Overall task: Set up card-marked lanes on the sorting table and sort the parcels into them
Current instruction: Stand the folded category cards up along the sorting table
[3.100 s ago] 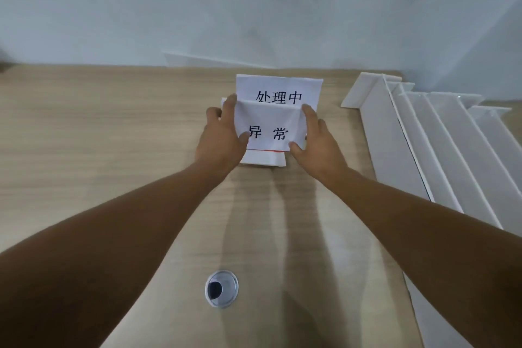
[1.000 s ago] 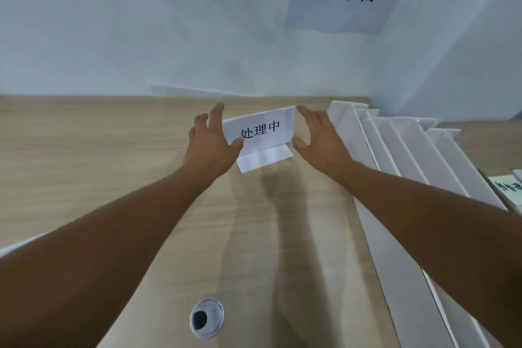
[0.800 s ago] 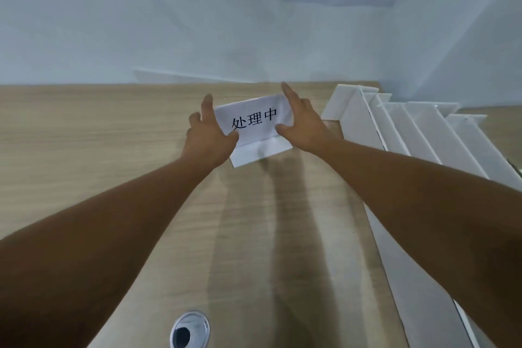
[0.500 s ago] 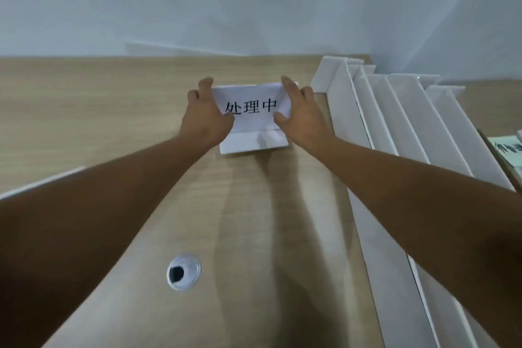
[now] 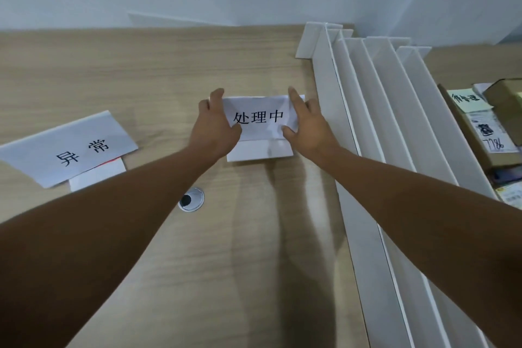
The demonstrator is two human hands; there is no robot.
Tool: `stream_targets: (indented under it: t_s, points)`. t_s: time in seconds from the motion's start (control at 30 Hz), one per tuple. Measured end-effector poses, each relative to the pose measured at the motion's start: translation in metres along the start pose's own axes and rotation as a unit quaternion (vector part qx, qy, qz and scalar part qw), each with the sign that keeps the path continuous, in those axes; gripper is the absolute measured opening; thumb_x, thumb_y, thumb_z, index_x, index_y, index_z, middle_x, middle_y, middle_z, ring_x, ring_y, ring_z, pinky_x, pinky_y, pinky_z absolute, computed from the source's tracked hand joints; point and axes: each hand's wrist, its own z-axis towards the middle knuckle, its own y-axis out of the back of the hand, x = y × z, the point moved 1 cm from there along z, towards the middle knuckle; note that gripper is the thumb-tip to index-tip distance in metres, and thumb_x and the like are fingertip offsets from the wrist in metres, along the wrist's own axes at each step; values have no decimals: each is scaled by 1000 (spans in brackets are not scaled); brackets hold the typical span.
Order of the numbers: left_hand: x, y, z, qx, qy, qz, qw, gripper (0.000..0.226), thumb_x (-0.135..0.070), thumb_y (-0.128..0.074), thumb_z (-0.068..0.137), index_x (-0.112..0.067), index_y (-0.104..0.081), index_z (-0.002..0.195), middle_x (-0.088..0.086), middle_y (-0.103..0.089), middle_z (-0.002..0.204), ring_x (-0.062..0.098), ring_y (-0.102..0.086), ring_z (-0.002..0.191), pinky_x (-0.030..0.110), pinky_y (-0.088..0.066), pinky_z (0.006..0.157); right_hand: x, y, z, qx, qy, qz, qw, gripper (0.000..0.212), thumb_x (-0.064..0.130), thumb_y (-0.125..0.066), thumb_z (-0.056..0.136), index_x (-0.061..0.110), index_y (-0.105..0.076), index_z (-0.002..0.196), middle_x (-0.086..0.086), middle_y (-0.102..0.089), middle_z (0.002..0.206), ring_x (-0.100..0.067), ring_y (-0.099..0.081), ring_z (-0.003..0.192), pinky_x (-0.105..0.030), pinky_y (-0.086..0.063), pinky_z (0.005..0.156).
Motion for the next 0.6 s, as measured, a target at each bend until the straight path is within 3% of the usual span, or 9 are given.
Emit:
stream_targets:
  t_s: [0.13,0.23,0.33,0.43,0.53,0.6]
  points:
    - [14,-14,-7,5,17,-14,1000,83,-15,-66,91,-23,-19,158,14,-32,148,33,-56,112,34,-43,79,-4,-13,-11,12,4,-14,1000,90,28,-65,96,31,-6,164,-9,-39,127,-27,-55,92,-49,-55,86]
    - [21,-11,-13,-1,6,-18,1000,91,-18,-68,90,-31,-12,160,13,-26,156,32,-53,121,33,-41,84,-1,-10,-20,0,8,-22,1000,96,32,-68,95,35,0,163,-11,-39,130,-29,-57,91,-48,-57,84]
    - [25,11,-24,-22,7,-18,1000,96,-21,-70,89,-37,-9,160,12,-16,164,31,-42,138,36,-43,98,7,8,-24,-25,-2,18,1000,95,40,-66,94,45,1,161,-10,-32,144,-28,-55,113,-42,-52,97]
    - [32,48,-41,-57,17,7,998,91,-21,-70,89,-32,-15,161,11,-16,165,33,-31,147,47,-37,115,29,28,-25,-60,25,25,998,87,42,-64,94,45,-8,160,-4,-30,149,-21,-47,127,-36,-48,98]
    - [49,95,-65,-101,39,23,994,85,-22,-69,90,-27,-22,160,11,-23,162,32,-31,146,49,-34,116,75,29,-21,-80,91,17,992,77,33,-65,94,32,-26,160,-3,-39,141,-21,-49,122,-35,-49,92]
    - [71,130,-83,-127,57,29,990,83,-21,-70,91,-25,-24,160,12,-24,162,33,-32,145,49,-34,116,118,11,-16,-38,121,40,991,73,29,-67,95,26,-32,159,-4,-41,141,-24,-51,123,-36,-47,97]
